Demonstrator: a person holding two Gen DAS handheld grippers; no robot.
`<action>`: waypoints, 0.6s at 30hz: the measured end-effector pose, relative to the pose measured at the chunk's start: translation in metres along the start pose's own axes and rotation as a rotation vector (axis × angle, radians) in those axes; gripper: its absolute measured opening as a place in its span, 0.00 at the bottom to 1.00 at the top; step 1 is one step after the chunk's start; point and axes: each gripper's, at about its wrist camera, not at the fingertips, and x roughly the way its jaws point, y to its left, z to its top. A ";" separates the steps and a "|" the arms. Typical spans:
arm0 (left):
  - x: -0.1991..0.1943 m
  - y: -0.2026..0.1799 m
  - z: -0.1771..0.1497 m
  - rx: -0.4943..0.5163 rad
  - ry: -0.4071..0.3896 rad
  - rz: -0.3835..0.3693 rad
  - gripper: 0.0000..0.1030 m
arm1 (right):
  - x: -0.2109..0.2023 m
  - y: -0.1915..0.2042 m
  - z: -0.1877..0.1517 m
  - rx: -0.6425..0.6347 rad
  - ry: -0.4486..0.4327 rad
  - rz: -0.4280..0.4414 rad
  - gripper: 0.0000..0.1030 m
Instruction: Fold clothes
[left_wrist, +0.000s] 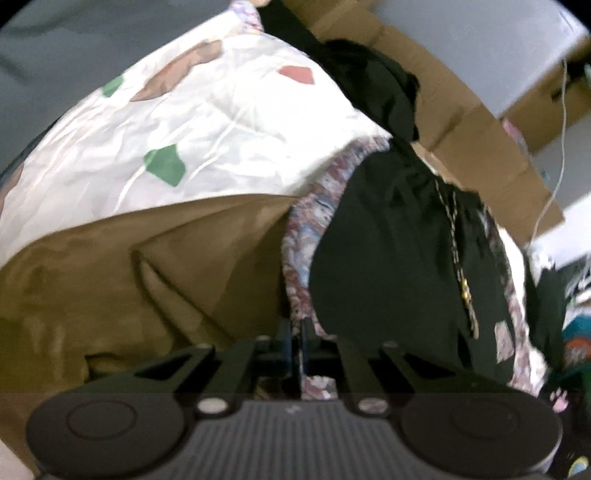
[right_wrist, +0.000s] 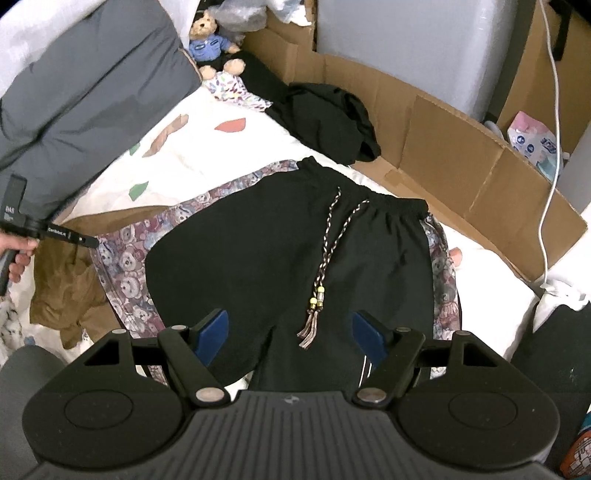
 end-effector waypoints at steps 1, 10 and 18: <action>-0.001 -0.007 0.002 0.012 -0.001 -0.011 0.05 | 0.001 0.003 0.002 -0.009 0.000 0.002 0.76; -0.001 -0.071 0.025 0.108 -0.013 -0.099 0.04 | 0.017 0.041 0.008 0.066 -0.019 0.105 0.76; -0.005 -0.096 0.031 0.132 -0.025 -0.154 0.04 | 0.060 0.090 -0.001 0.175 -0.061 0.212 0.76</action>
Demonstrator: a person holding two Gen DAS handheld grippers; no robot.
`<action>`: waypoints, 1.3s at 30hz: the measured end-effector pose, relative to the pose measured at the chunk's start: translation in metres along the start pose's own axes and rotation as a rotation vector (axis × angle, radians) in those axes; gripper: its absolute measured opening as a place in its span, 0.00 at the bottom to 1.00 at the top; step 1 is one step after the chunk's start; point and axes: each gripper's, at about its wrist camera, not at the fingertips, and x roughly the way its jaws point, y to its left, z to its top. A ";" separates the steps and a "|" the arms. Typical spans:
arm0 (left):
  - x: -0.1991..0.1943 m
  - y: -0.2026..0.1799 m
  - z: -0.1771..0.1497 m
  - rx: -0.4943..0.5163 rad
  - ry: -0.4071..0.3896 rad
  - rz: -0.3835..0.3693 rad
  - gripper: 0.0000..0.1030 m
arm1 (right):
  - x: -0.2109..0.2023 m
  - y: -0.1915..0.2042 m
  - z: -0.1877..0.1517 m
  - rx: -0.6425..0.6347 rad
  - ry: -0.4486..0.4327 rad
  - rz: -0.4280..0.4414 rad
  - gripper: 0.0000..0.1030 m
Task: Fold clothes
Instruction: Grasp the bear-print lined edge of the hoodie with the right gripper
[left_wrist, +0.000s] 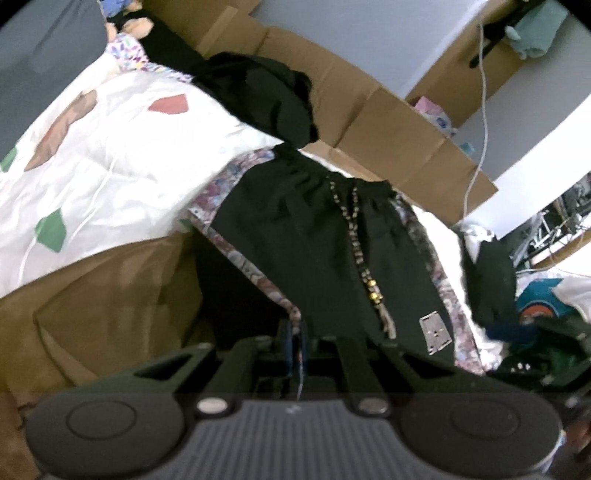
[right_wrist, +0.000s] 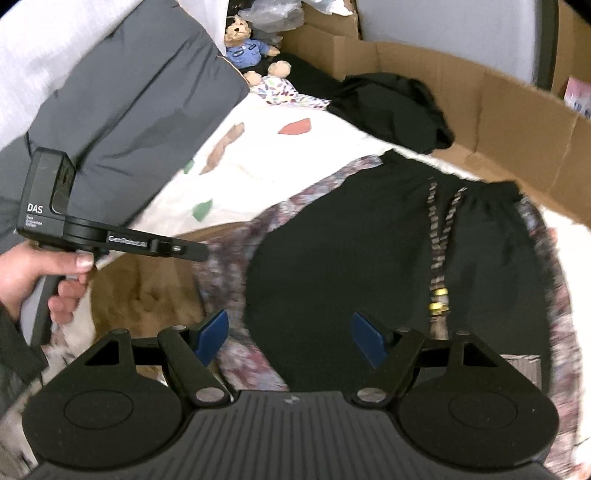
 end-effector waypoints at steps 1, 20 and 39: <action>0.000 -0.001 0.000 -0.001 0.002 -0.010 0.04 | 0.005 0.003 -0.001 0.008 -0.012 0.008 0.76; 0.022 -0.031 0.016 0.039 0.052 -0.181 0.04 | 0.082 0.031 0.000 0.074 -0.052 -0.005 0.64; 0.020 -0.084 0.012 0.071 -0.074 -0.213 0.50 | 0.061 -0.009 -0.011 0.036 -0.172 -0.081 0.03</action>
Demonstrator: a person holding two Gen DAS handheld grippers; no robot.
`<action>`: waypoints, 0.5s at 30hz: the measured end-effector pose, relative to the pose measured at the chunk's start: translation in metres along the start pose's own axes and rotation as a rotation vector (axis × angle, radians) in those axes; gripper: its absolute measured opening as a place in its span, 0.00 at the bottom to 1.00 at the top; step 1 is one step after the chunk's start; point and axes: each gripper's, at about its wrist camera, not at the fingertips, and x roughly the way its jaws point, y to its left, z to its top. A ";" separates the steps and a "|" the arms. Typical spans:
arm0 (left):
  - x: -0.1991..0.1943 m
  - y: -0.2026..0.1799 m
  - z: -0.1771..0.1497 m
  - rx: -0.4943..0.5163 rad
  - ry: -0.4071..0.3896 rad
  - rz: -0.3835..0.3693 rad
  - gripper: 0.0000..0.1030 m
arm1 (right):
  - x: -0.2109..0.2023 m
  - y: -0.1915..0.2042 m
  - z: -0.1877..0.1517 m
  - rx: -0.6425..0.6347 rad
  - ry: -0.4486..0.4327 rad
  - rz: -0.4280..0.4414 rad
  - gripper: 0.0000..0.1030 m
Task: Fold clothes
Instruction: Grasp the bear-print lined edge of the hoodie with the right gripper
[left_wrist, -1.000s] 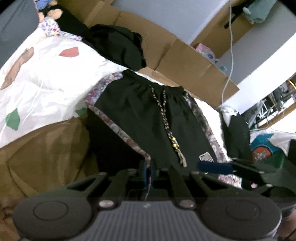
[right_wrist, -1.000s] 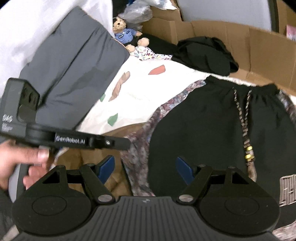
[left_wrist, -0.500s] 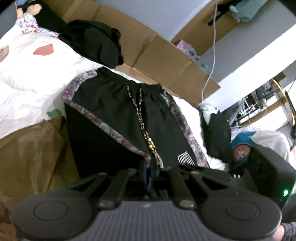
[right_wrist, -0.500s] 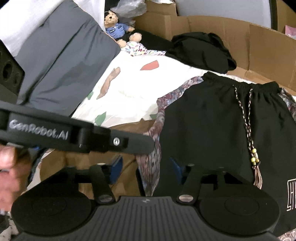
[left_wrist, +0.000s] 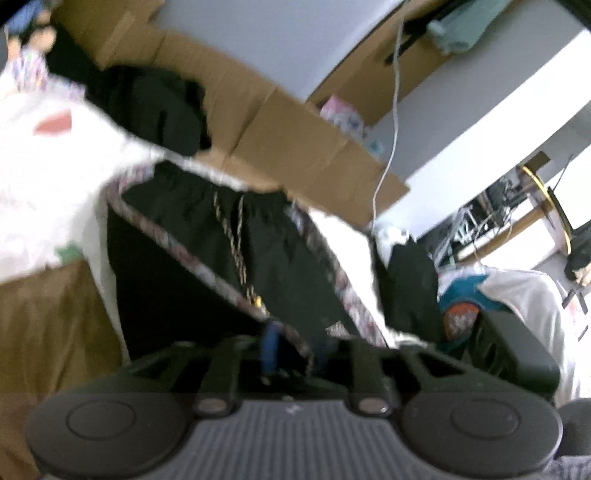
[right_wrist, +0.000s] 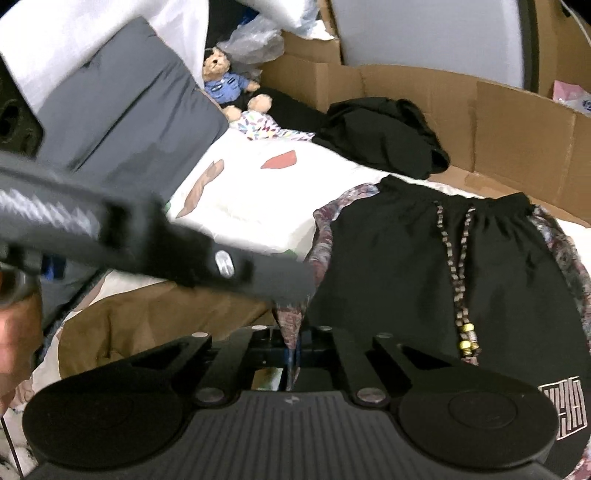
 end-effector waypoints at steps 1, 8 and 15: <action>0.004 -0.001 -0.002 -0.001 0.010 0.005 0.50 | -0.003 -0.005 -0.001 0.004 -0.001 -0.003 0.03; 0.030 0.002 -0.020 -0.073 0.058 0.059 0.50 | -0.034 -0.061 -0.002 0.059 -0.023 -0.043 0.03; 0.060 -0.003 -0.044 -0.066 0.092 0.150 0.49 | -0.068 -0.115 -0.011 0.140 -0.043 -0.083 0.03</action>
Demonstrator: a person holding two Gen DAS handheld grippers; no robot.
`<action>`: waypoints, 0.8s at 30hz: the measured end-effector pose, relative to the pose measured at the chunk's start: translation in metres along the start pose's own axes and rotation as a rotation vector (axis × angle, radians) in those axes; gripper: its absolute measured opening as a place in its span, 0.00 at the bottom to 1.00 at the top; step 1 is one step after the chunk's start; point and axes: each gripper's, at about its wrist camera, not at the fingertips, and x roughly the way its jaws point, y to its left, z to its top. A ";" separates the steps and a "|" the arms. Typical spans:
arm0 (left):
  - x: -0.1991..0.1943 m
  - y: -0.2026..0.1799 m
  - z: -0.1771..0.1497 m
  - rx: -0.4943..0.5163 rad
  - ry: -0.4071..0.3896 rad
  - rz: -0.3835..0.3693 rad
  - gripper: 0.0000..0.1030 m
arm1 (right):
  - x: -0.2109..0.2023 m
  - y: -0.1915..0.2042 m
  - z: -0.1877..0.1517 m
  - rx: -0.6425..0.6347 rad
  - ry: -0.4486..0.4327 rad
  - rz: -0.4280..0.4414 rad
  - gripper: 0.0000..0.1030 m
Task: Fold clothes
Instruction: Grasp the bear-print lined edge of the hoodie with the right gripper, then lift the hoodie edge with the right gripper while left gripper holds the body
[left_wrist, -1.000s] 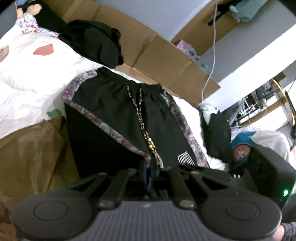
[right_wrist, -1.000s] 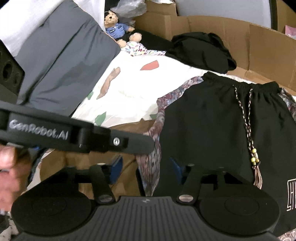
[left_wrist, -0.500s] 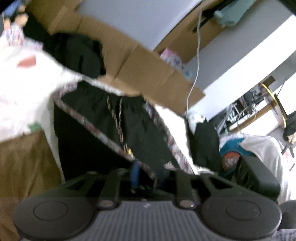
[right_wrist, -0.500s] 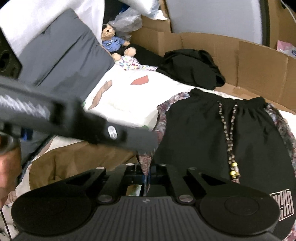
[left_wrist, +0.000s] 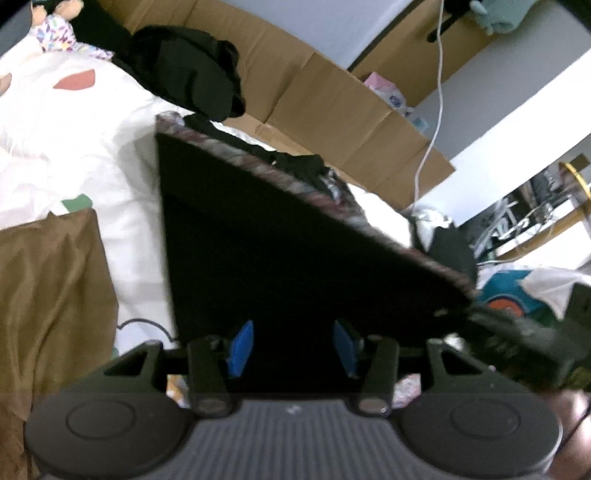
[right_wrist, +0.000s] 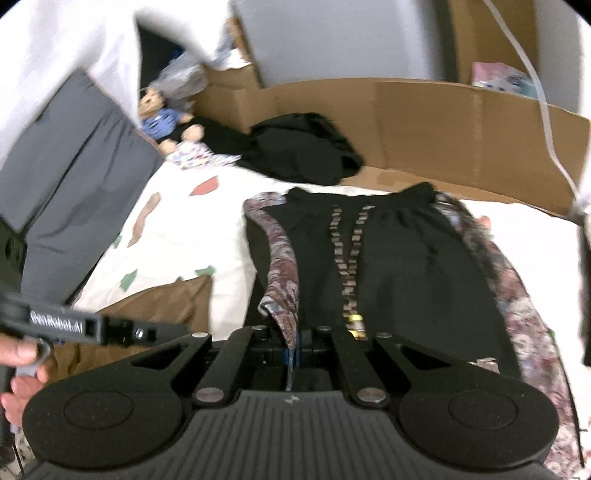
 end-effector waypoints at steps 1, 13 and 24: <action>0.006 0.001 -0.004 -0.019 0.015 0.001 0.49 | -0.005 -0.009 0.000 0.014 -0.002 -0.006 0.03; 0.053 0.024 -0.065 -0.329 0.113 0.012 0.41 | -0.031 -0.096 -0.014 0.127 0.012 -0.122 0.03; 0.066 0.012 -0.099 -0.327 0.191 0.071 0.41 | -0.022 -0.155 -0.051 0.250 0.058 -0.190 0.03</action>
